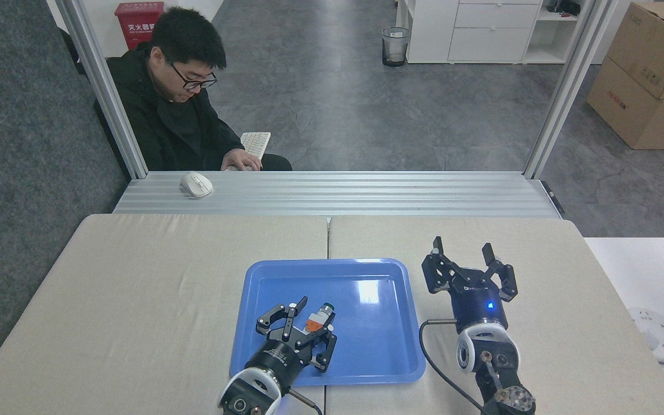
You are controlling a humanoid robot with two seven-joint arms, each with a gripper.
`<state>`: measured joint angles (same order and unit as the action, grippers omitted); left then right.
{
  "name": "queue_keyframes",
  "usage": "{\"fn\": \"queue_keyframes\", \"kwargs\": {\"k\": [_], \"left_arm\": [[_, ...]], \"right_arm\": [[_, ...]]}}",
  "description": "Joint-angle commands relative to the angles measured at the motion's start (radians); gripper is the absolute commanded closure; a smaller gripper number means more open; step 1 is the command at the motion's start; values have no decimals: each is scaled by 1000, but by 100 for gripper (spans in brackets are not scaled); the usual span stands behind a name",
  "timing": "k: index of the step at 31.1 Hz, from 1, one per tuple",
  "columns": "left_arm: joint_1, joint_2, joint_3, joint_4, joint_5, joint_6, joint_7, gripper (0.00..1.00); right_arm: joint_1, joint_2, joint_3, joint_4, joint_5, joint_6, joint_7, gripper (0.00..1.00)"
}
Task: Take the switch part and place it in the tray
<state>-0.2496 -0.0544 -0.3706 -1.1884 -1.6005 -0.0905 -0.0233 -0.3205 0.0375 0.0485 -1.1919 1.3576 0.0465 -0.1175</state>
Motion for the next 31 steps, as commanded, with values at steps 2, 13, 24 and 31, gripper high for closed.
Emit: {"fn": "queue_keyframes", "kwargs": {"k": [2, 13, 24, 31], "left_arm": [[-14, -38, -39, -77, -4, 109, -3, 3], [-23, 5, 176, -88, -4, 259, 17, 1], [-117, 174, 358, -60, 169, 248, 11, 0], [-119, 225, 358, -69, 257, 248, 11, 0]], "right_arm": [[1, 4, -2, 0, 0, 1, -1, 0], [0, 4, -2, 0, 0, 1, -1, 0], [1, 4, -2, 0, 0, 1, -1, 0], [1, 4, -2, 0, 1, 1, -1, 0]]}}
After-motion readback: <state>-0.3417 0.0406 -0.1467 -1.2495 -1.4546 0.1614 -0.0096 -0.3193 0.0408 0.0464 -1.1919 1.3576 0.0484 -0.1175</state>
